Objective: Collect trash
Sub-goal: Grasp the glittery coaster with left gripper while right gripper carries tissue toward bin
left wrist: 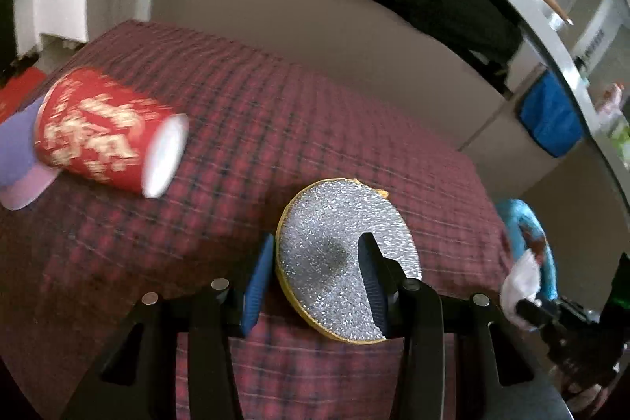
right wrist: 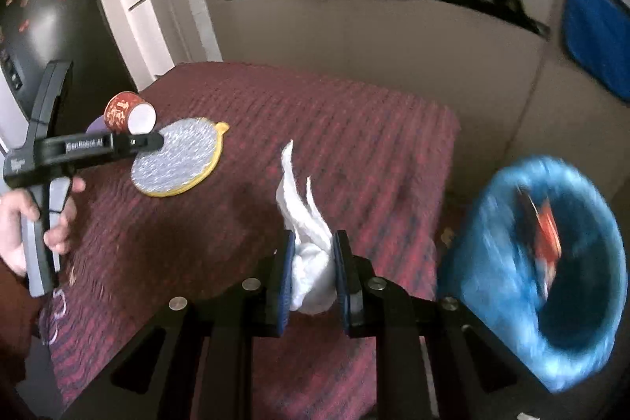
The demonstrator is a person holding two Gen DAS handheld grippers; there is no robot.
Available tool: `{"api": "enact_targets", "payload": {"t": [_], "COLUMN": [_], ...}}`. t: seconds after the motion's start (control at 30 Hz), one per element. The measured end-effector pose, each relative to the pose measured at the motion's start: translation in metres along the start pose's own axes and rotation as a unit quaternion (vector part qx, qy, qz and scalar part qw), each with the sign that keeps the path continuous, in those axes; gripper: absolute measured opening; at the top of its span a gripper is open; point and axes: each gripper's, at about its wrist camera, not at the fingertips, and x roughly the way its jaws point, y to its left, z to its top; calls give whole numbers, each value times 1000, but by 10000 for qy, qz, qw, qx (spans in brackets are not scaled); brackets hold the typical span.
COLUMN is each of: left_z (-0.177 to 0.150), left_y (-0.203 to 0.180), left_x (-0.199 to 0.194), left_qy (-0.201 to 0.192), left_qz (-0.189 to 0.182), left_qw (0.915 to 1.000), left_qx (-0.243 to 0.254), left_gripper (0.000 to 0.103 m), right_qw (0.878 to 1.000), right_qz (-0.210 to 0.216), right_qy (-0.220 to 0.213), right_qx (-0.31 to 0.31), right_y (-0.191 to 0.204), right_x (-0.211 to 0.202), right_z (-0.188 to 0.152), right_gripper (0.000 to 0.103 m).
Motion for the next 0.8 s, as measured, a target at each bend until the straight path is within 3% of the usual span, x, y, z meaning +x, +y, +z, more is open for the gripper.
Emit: {"api": "enact_targets", "payload": {"t": [0.23,0.37,0.63,0.8], "left_z": [-8,-15,-11,-3], "left_y": [-68,-101,-126,-135], "left_x": [2,4,14,14], "left_qy": [143,138,147,45], "left_qz": [-583,-624,-974,-930], "left_qw": [9959,9926,9933,9945], "left_qx": [681,1033,606,484], "left_gripper": [44,44,39,39], "right_qw": [9990,9984,9961,9947], "right_qz": [101,77,101,43], "right_qy": [-141,-265,-343,-626], "right_qx": [406,500,808,809], "right_y": [-24,-28,-52,-60], "right_x": [-22,-33,-46,-48], "right_z": [-30,-34,-49,-36], "right_gripper": [18,18,18,18]}}
